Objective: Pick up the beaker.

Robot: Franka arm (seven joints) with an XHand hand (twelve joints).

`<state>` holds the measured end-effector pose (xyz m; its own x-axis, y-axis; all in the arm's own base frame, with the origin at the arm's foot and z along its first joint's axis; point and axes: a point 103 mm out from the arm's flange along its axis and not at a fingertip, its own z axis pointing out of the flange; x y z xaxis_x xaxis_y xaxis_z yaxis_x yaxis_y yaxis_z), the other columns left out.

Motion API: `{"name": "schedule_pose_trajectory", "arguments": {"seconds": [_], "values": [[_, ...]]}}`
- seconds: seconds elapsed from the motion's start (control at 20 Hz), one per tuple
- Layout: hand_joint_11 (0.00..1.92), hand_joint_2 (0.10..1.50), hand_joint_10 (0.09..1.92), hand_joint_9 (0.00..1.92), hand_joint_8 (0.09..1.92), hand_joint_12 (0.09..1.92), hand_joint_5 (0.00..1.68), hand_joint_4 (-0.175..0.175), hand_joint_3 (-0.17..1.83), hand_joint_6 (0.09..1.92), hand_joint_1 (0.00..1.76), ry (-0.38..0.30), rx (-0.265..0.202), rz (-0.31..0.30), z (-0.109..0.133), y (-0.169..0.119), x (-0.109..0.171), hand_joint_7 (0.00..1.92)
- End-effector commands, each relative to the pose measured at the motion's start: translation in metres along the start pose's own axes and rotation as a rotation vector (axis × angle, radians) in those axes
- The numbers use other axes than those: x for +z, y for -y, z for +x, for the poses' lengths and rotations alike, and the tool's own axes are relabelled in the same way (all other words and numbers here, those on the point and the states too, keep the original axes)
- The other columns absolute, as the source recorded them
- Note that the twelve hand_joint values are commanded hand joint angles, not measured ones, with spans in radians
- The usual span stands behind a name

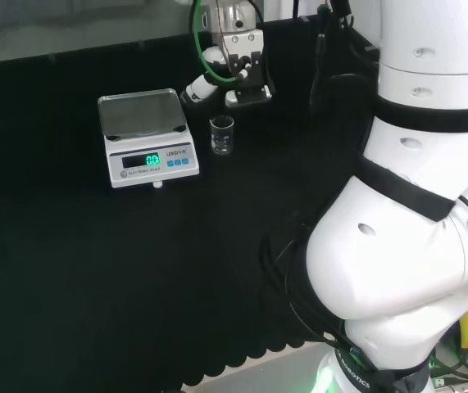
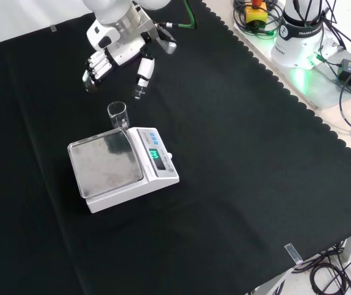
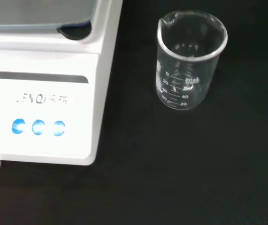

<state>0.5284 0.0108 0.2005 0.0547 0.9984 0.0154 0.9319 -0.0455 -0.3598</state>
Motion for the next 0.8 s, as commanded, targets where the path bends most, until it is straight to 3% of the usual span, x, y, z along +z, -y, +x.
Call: {"name": "schedule_pose_trajectory", "arguments": {"seconds": [0.05,0.8], "values": [[0.0,0.99,0.44,0.0,0.09,1.38,0.2,-0.111,-0.08,0.09,0.49,0.012,0.02,0.043,-0.019,-0.022,0.016,0.04],[0.0,0.99,0.5,0.0,0.09,1.4,0.21,-0.113,-0.08,0.09,0.49,-0.007,0.031,0.135,-0.028,-0.038,0.058,0.06]]}}
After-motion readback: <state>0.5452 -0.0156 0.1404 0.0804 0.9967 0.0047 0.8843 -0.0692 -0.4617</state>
